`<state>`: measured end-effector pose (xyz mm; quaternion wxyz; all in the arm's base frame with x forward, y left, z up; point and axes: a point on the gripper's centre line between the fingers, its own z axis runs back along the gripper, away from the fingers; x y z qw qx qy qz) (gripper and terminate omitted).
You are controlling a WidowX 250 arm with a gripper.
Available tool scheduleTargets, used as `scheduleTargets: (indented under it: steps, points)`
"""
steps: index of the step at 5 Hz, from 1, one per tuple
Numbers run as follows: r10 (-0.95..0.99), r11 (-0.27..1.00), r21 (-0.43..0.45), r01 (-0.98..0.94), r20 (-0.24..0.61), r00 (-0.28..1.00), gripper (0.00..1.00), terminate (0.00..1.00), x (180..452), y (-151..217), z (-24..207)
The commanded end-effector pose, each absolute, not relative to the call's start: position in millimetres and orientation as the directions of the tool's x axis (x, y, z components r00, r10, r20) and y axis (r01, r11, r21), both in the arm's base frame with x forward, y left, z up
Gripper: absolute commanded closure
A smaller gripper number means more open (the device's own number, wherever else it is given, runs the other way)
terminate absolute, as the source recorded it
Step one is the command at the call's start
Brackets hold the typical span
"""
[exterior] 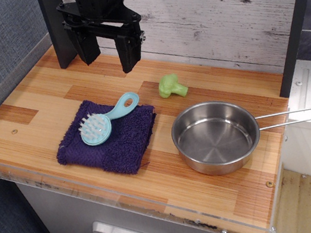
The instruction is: Put the brush in the back left corner of the table
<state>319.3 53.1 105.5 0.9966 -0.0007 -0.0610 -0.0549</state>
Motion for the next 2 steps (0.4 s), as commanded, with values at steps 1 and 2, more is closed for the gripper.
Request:
scheduleTargets:
  steps: [1,2]
  points:
    - [-0.109,0.994,0.005,0.109,0.122,0.987,0.0,0.0,319.3,53.1,105.5]
    - [-0.103,0.995,0.02,0.102,0.102,0.989,0.0,0.0,306.8,59.3,99.4]
